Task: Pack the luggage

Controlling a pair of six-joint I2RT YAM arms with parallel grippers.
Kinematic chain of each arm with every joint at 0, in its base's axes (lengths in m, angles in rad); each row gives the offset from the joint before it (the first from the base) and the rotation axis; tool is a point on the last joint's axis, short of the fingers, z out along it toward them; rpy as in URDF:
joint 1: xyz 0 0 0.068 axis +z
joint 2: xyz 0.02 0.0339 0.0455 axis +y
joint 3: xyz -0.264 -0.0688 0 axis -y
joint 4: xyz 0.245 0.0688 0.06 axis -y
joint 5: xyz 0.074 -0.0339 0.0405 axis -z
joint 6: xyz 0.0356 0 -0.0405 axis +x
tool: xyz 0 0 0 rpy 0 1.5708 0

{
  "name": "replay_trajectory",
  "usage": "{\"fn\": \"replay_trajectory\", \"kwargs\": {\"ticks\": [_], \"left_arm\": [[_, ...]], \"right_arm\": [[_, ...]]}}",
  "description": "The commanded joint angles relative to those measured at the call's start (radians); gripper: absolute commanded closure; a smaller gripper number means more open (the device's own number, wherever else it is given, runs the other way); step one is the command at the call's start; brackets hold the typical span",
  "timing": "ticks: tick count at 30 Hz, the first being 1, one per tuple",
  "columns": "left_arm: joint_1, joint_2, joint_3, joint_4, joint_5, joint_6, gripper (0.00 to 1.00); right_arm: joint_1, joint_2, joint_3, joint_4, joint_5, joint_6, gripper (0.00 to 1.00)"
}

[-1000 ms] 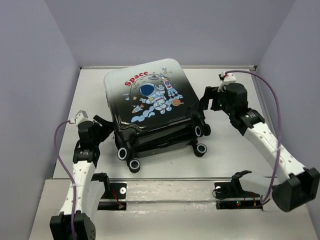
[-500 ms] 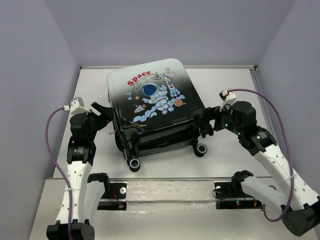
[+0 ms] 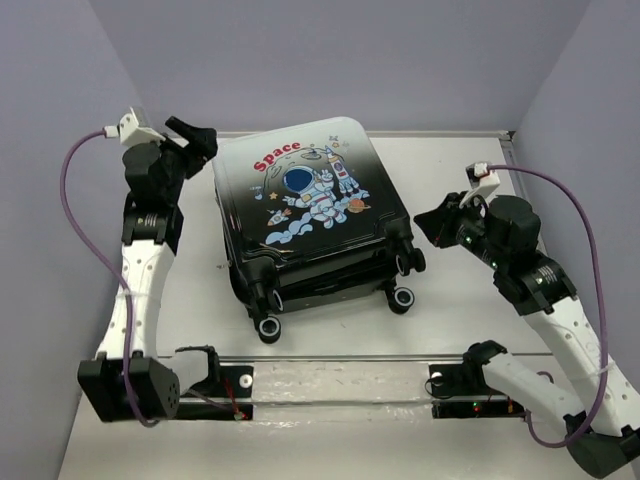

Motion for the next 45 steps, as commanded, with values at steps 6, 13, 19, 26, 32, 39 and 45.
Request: {"fn": "replay_trajectory", "kwargs": {"ticks": [6,13,19,26,32,39,45], "left_arm": [[0.054,0.511,0.499,-0.009,0.105,0.048,0.14],[0.067,0.892,0.893,-0.083,0.295,0.149,0.13],[0.058,1.279,1.272,-0.165,0.471,0.174,0.14],[0.025,1.475,1.380,-0.037,0.598,0.131,0.16],[-0.057,1.520,1.354,-0.016,0.724,0.181,0.17],[-0.075,1.235,0.769,0.232,0.769,0.171,0.18],[-0.080,1.032,0.312,0.476,0.718,0.073,0.18]], "right_arm": [[0.643,0.261,0.092,0.022,-0.016,-0.103,0.93],[0.775,0.347,-0.119,0.220,0.076,-0.032,0.93],[0.775,0.387,-0.247,0.313,0.301,0.078,0.93],[0.775,0.378,-0.388,0.438,0.607,0.232,0.93],[0.775,0.399,-0.414,0.491,0.721,0.310,0.93],[0.668,0.390,-0.448,0.661,0.701,0.266,0.93],[0.476,0.336,-0.442,0.796,0.559,0.155,0.93]]}}
